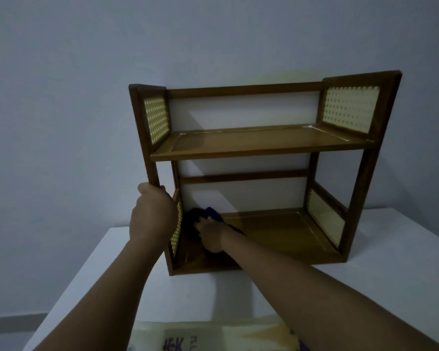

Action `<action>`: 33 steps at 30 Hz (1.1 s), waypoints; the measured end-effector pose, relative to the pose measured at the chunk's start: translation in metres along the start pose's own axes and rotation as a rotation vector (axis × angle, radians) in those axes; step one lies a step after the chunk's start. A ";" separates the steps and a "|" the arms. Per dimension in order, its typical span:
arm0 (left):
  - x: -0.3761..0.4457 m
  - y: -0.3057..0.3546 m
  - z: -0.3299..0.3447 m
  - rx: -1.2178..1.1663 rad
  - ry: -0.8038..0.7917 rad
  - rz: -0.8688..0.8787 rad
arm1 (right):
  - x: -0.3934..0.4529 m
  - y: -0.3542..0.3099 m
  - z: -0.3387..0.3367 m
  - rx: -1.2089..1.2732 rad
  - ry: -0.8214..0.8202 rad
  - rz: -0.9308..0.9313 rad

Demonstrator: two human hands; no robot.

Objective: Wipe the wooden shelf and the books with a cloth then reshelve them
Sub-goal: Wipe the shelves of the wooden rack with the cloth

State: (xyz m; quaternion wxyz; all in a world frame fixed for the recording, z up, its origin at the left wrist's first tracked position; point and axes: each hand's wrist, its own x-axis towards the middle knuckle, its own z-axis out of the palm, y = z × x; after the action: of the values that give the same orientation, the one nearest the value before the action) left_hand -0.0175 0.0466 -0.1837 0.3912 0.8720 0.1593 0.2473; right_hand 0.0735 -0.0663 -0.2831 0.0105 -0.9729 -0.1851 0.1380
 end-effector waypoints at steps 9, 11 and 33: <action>-0.007 0.007 -0.001 0.015 0.002 -0.037 | -0.079 0.162 0.018 0.081 0.206 0.500; -0.007 0.007 0.001 0.017 0.007 -0.046 | -0.080 0.172 0.020 0.102 0.195 0.587; -0.018 0.012 -0.006 0.009 0.018 -0.069 | -0.088 -0.016 0.016 0.131 -0.071 -0.238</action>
State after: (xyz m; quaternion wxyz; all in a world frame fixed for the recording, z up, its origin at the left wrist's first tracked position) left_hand -0.0349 0.0339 -0.1770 0.3944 0.8654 0.1938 0.2406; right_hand -0.0152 -0.0838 -0.2738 0.0837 -0.9358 -0.2901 0.1818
